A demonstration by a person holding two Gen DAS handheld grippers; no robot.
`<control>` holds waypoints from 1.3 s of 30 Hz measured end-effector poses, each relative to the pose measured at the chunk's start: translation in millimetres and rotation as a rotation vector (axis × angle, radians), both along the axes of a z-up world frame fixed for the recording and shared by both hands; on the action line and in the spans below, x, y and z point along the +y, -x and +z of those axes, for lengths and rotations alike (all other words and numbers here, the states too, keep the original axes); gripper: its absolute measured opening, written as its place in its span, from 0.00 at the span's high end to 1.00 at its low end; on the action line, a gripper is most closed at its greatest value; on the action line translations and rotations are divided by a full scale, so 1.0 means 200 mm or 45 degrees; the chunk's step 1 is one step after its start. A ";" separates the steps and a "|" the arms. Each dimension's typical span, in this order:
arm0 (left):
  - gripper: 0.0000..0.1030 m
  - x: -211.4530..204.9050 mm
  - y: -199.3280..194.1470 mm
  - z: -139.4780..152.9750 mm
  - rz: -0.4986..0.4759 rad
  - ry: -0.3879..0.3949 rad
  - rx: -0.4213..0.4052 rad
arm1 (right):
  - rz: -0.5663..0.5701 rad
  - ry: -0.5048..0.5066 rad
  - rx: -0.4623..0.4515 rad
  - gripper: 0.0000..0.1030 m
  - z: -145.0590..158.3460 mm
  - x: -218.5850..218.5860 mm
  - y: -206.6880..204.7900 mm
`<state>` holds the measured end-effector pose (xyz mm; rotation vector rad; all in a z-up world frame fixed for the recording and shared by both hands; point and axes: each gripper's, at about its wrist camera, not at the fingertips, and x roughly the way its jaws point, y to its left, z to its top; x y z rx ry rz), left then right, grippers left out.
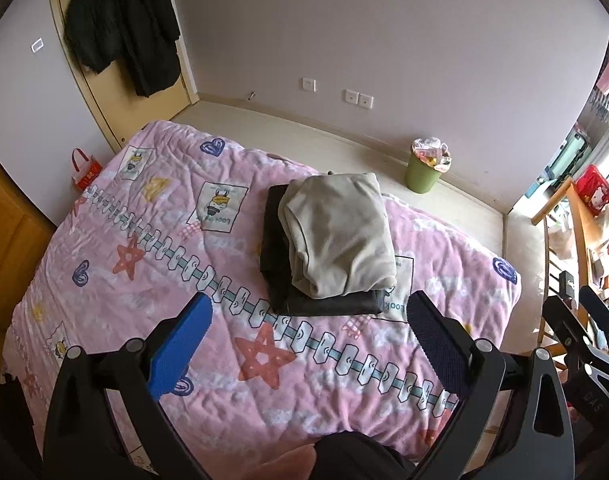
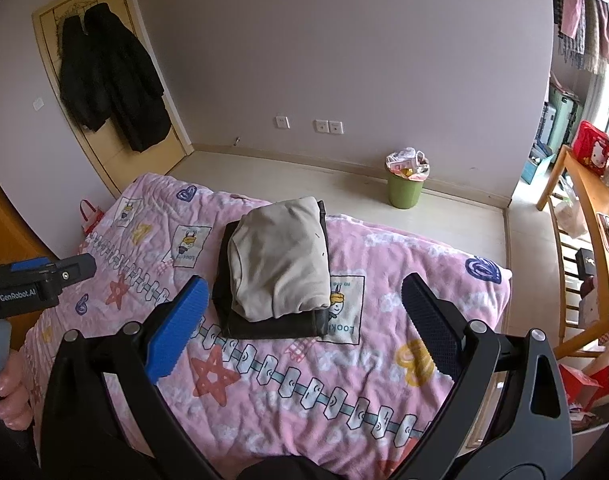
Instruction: Fold large clothes
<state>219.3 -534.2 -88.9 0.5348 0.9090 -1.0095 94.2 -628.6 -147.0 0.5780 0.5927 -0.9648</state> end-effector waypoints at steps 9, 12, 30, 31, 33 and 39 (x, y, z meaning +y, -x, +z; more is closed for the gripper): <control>0.08 -0.01 -0.02 -0.03 0.024 -0.015 0.014 | 0.015 -0.003 -0.007 0.07 0.00 0.01 0.00; 0.08 -0.02 -0.02 -0.03 0.027 -0.017 0.017 | 0.018 -0.002 -0.004 0.07 0.00 0.01 0.00; 0.08 -0.03 0.00 0.00 -0.008 0.008 -0.015 | 0.009 0.025 -0.026 0.07 0.04 -0.04 -0.04; 0.08 -0.03 0.00 0.00 -0.010 0.008 -0.019 | 0.015 0.026 -0.027 0.07 0.04 -0.04 -0.05; 0.08 -0.02 -0.01 0.01 -0.009 0.012 -0.014 | 0.021 0.027 -0.019 0.07 0.04 -0.05 -0.06; 0.08 -0.02 -0.01 0.02 -0.014 0.022 -0.011 | 0.037 0.034 -0.018 0.07 0.05 -0.04 -0.08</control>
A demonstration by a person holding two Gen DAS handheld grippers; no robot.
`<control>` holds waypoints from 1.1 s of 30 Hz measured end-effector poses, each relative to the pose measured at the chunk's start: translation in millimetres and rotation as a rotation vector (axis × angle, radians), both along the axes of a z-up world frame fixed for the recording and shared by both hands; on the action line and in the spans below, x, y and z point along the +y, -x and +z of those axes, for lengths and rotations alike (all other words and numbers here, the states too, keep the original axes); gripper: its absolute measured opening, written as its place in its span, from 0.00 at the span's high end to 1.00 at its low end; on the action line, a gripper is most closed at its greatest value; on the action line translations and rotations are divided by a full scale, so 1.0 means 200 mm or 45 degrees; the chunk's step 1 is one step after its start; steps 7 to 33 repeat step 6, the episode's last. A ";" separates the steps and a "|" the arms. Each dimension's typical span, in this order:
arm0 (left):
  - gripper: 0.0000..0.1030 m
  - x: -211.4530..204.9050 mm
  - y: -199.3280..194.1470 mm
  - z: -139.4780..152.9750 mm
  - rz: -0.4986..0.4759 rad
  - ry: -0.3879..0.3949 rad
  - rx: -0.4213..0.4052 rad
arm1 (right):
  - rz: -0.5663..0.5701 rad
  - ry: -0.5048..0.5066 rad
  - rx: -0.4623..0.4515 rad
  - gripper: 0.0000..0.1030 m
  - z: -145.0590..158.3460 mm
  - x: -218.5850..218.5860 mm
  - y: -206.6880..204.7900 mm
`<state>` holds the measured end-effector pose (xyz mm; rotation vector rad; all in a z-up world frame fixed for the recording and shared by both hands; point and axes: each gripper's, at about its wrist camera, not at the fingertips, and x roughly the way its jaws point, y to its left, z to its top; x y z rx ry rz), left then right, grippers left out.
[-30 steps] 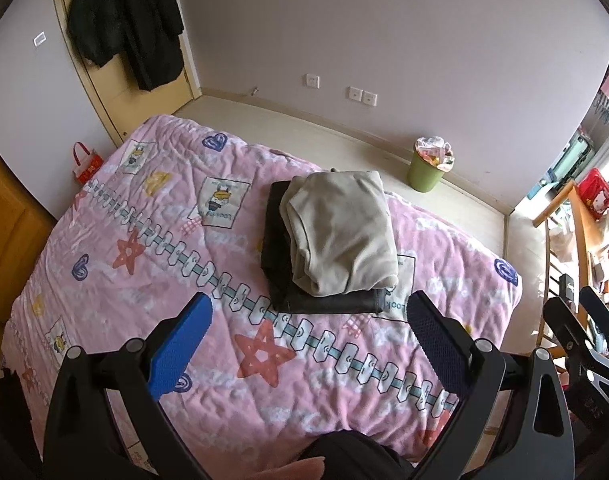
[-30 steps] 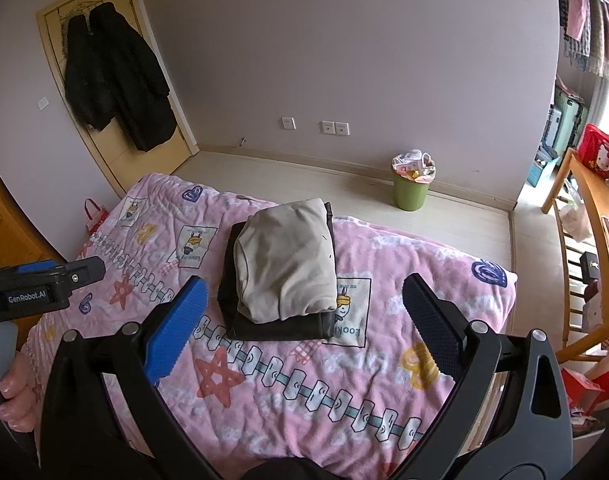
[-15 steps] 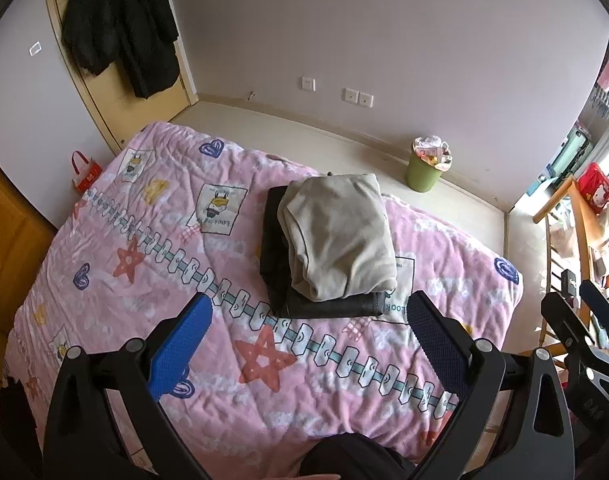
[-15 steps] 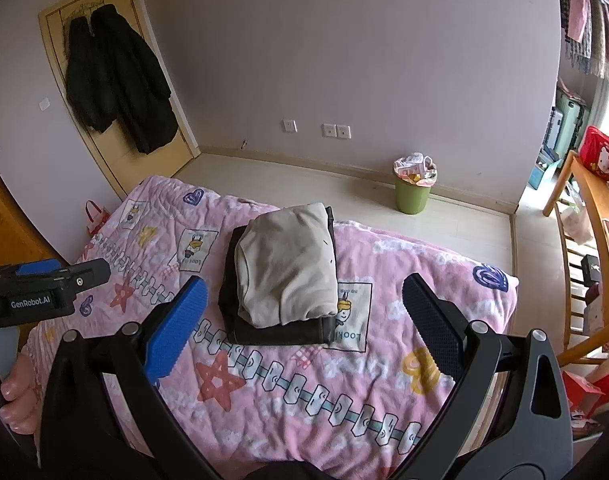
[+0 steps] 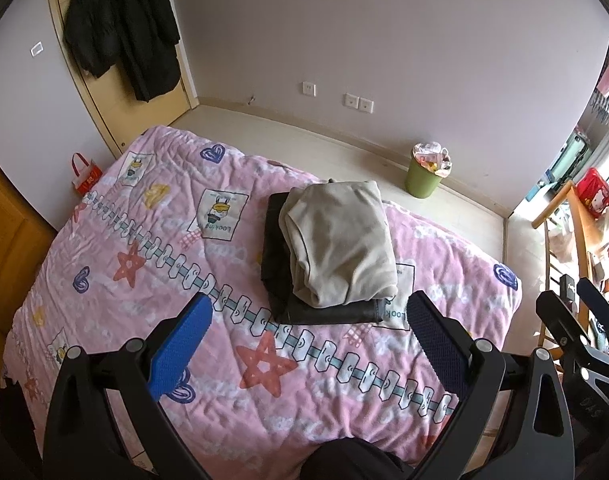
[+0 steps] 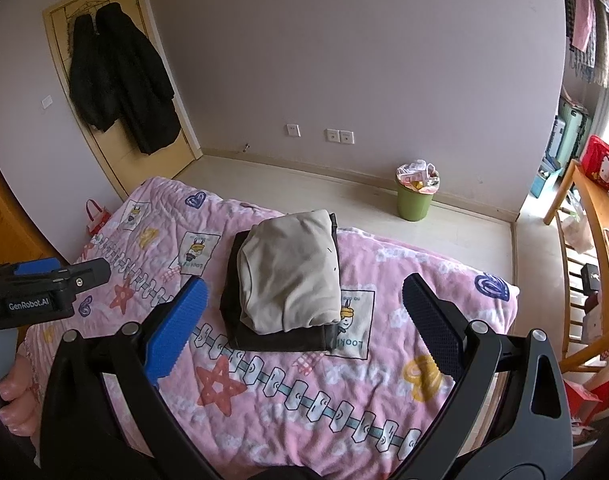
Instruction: Fold large clothes
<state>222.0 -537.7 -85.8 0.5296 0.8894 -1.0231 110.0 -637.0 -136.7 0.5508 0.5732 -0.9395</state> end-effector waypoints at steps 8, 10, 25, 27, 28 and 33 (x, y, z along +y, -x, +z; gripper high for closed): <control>0.08 0.01 -0.01 0.02 0.001 0.015 0.005 | 0.004 0.007 0.000 0.07 0.01 -0.01 -0.02; 0.08 0.01 -0.01 0.02 0.001 0.015 0.005 | 0.004 0.007 0.000 0.07 0.01 -0.01 -0.02; 0.08 0.01 -0.01 0.02 0.001 0.015 0.005 | 0.004 0.007 0.000 0.07 0.01 -0.01 -0.02; 0.08 0.01 -0.01 0.02 0.001 0.015 0.005 | 0.004 0.007 0.000 0.07 0.01 -0.01 -0.02; 0.08 0.01 -0.01 0.02 0.001 0.015 0.005 | 0.004 0.007 0.000 0.07 0.01 -0.01 -0.02; 0.08 0.01 -0.01 0.02 0.001 0.015 0.005 | 0.004 0.007 0.000 0.07 0.01 -0.01 -0.02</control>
